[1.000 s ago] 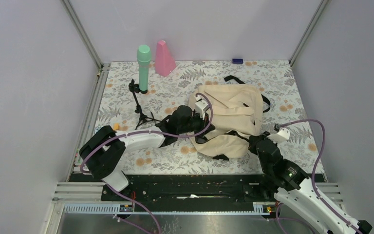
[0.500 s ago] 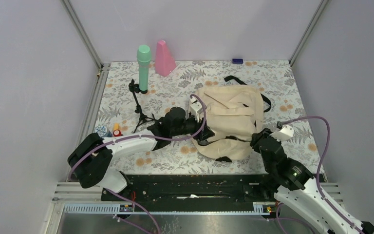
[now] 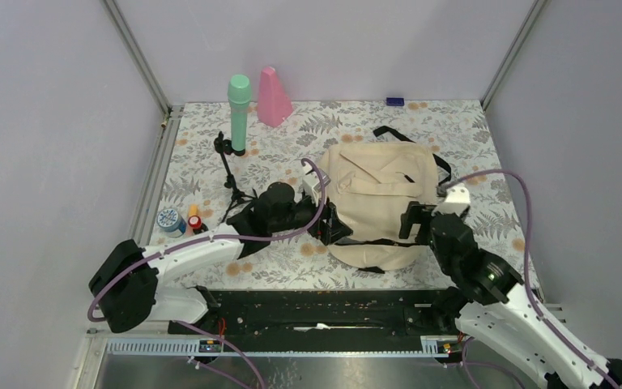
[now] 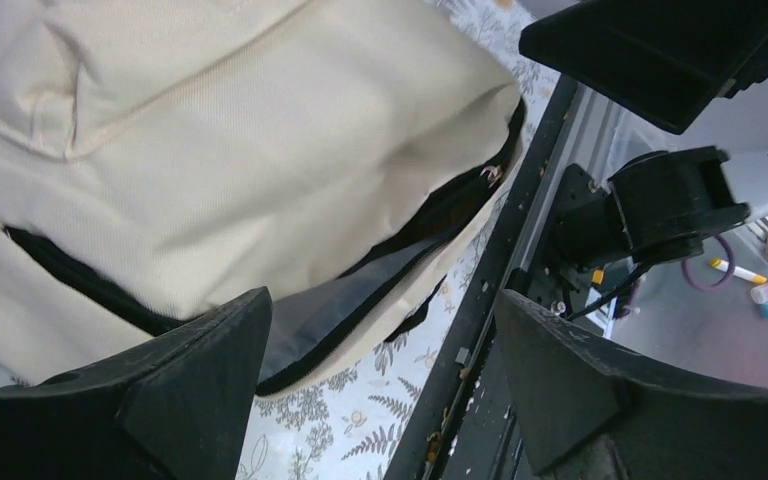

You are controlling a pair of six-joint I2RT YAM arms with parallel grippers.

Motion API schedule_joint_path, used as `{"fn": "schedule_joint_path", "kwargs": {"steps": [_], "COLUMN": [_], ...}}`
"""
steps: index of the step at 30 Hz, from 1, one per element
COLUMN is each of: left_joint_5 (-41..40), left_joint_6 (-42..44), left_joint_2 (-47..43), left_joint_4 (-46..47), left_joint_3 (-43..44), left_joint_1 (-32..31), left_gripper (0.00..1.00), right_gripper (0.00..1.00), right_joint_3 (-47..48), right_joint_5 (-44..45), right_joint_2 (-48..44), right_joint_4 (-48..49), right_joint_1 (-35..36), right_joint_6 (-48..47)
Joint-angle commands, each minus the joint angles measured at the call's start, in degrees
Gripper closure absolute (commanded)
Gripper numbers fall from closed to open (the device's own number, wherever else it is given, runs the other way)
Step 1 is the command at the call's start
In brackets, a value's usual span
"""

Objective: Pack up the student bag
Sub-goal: Zip the student bag at the center of the board.

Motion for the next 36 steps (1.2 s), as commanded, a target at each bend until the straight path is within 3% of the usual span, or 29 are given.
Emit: {"fn": "schedule_joint_path", "kwargs": {"steps": [1,5,13,18,24,30,36], "left_joint_5": [1.2,3.0,5.1,5.2,1.7,-2.8,-5.7], "left_joint_6": [-1.1,0.8,2.5,1.4,-0.1,-2.9,-2.7], "left_joint_2": [0.8,3.5,10.6,14.4,15.4,15.0,17.0], "left_joint_4": [3.4,5.8,10.4,13.7,17.7,22.3,21.2], "left_joint_3": [-2.2,-2.0,0.5,1.8,-0.3,-5.4,-5.7], "left_joint_1": [-0.1,-0.4,-1.3,-4.4,-10.0,-14.5,-17.5], "left_gripper": [0.15,0.15,0.15,0.18,0.30,0.31,0.31], "right_gripper": [0.09,0.16,0.26,0.31,0.36,0.38,0.40], "right_joint_3": [3.6,6.4,8.1,7.7,5.8,4.7,1.0], "right_joint_5": [-14.8,-23.9,-26.9,-27.4,-25.6,-20.0,-21.5], "right_joint_2": [10.5,19.5,26.9,25.2,21.1,16.7,12.5], "right_joint_4": [6.0,7.5,8.8,6.4,2.2,-4.7,-5.6], "right_joint_1": [-0.2,-0.3,-0.3,-0.2,-0.3,-0.3,-0.2], "right_joint_6": [-10.4,-12.1,-12.7,-11.4,-7.2,0.6,8.9]}}
